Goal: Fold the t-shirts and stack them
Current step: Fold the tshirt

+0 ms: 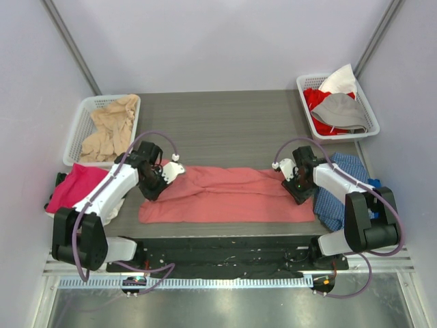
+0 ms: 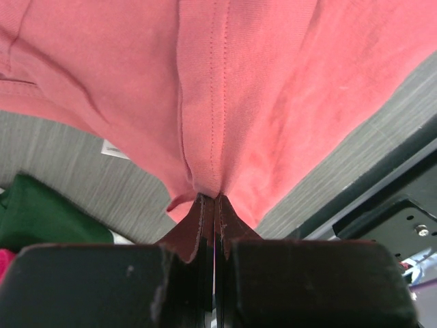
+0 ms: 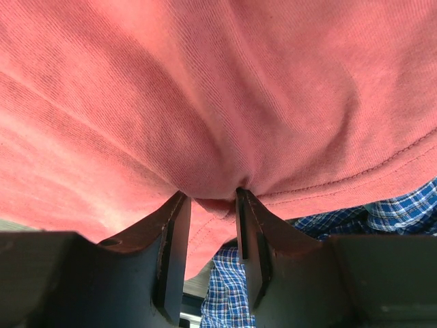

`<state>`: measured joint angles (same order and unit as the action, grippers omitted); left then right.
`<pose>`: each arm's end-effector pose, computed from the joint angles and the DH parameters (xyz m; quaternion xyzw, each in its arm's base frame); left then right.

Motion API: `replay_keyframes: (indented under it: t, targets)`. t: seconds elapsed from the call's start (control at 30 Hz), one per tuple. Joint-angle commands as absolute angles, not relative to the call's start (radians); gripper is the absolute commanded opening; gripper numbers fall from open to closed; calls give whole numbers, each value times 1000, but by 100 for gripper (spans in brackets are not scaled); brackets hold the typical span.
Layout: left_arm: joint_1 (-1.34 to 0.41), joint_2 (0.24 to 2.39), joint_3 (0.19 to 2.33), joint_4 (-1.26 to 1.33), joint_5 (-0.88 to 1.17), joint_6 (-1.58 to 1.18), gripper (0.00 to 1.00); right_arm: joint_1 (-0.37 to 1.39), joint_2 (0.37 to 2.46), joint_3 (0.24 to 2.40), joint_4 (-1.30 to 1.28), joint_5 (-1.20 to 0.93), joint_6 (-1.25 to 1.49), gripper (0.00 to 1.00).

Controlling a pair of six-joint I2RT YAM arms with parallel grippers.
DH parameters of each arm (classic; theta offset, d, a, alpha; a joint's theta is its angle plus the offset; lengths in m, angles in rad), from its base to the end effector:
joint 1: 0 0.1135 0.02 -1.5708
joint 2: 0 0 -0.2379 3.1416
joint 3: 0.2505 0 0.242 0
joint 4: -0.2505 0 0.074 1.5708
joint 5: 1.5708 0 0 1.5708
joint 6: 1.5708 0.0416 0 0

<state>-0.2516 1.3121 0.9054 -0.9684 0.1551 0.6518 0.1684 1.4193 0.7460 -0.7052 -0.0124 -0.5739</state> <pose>0.2120 -0.0611 0.1929 0.4399 0.8894 -0.0562 0.1108 0.2236 0.0385 0.1359 -0.3616 0.9274 -0.0133 0.0953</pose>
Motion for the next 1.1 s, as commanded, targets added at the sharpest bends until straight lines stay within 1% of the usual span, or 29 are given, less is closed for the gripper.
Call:
replay_keyframes:
  t: [0.0, 0.3, 0.33, 0.43, 0.47, 0.53, 0.63, 0.67, 0.73, 0.77, 0.8, 0.83, 0.93, 1.07]
  targets:
    - [-265, 1266, 899, -1035, 179, 635, 1, 172, 1433, 753, -663, -5, -584, 39]
    - [-279, 1221, 867, -1058, 176, 632, 1, 172, 1428, 762, -666, 40, -586, 38]
    - [-279, 1223, 861, -1054, 169, 637, 3, 173, 1425, 764, -667, 41, -586, 38]
    - [-279, 1232, 831, -1029, 134, 641, 6, 172, 1420, 772, -678, 51, -589, 38]
    - [-281, 1232, 816, -1022, 123, 644, 8, 173, 1411, 778, -690, 55, -591, 38]
    - [-279, 1232, 804, -1000, 97, 647, 8, 172, 1398, 784, -702, 58, -592, 38]
    - [-279, 1217, 793, -983, 77, 655, 16, 173, 1358, 804, -733, 60, -594, 38]
    - [-279, 1210, 795, -980, 72, 655, 23, 172, 1348, 816, -750, 60, -594, 38]
    - [-279, 1197, 798, -957, 69, 650, 32, 172, 1324, 827, -764, 57, -594, 38]
    - [-279, 1183, 798, -948, 69, 644, 46, 172, 1319, 837, -776, 54, -591, 38]
    - [-279, 1178, 798, -925, 71, 643, 54, 173, 1313, 842, -781, 52, -591, 38]
    - [-279, 1178, 799, -914, 74, 640, 56, 172, 1310, 847, -785, 52, -589, 38]
    - [-281, 1186, 818, -887, 92, 621, 57, 173, 1304, 850, -792, 51, -588, 38]
    - [-279, 1212, 862, -856, 167, 604, 59, 173, 1302, 851, -792, 49, -586, 38]
